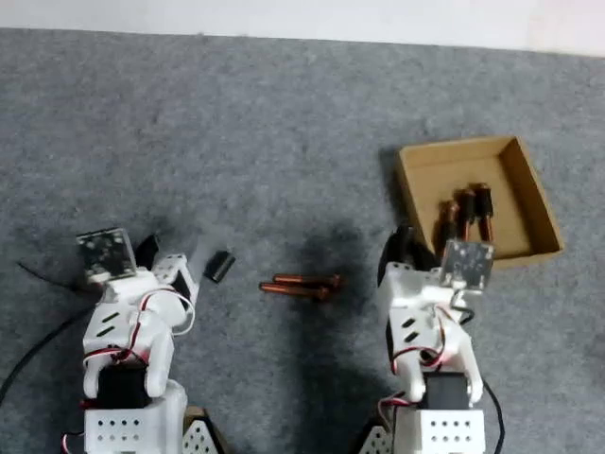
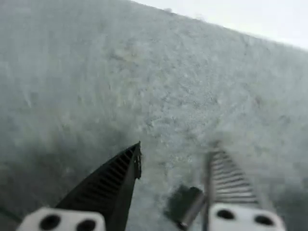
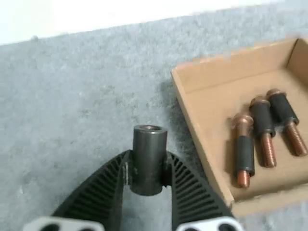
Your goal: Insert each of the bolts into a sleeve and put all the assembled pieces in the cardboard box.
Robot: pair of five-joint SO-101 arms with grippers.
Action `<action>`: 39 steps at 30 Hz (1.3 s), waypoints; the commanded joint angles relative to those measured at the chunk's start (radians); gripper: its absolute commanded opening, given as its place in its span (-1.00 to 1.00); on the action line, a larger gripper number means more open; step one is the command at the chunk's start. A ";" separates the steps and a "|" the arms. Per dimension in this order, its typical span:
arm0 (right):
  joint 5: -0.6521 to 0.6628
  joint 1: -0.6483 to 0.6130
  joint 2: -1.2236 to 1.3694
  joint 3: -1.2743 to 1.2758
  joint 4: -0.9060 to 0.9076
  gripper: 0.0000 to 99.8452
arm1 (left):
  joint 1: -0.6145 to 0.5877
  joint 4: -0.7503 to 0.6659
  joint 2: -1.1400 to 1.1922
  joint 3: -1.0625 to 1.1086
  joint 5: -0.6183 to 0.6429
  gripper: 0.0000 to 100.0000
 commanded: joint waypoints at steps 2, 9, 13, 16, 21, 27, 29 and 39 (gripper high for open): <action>-0.005 0.045 -0.039 0.035 -0.025 -0.99 | 0.019 0.003 -0.015 -0.048 -0.247 -0.77; -0.005 0.045 -0.031 0.047 -0.025 -0.99 | 0.033 0.114 -0.013 -0.087 -0.351 -0.75; -0.005 0.048 -0.031 0.050 0.008 -0.99 | 0.196 0.199 -0.012 -0.151 -0.539 -0.75; -0.005 0.048 -0.031 0.047 0.044 -0.99 | 0.364 0.282 -0.012 -0.199 -0.592 -0.75; -0.006 0.048 -0.031 0.047 0.045 -0.99 | 0.456 0.285 0.065 -0.266 -0.694 -0.73; -0.008 0.048 -0.031 0.047 0.045 -0.99 | 0.545 0.198 0.532 -0.429 -0.833 -0.62; -0.009 0.048 -0.031 0.047 0.045 -0.99 | 0.608 0.198 0.717 -0.526 -0.884 -0.62; -0.008 0.059 -0.031 0.047 0.045 -0.99 | 0.750 0.189 1.379 -0.903 -1.028 -0.62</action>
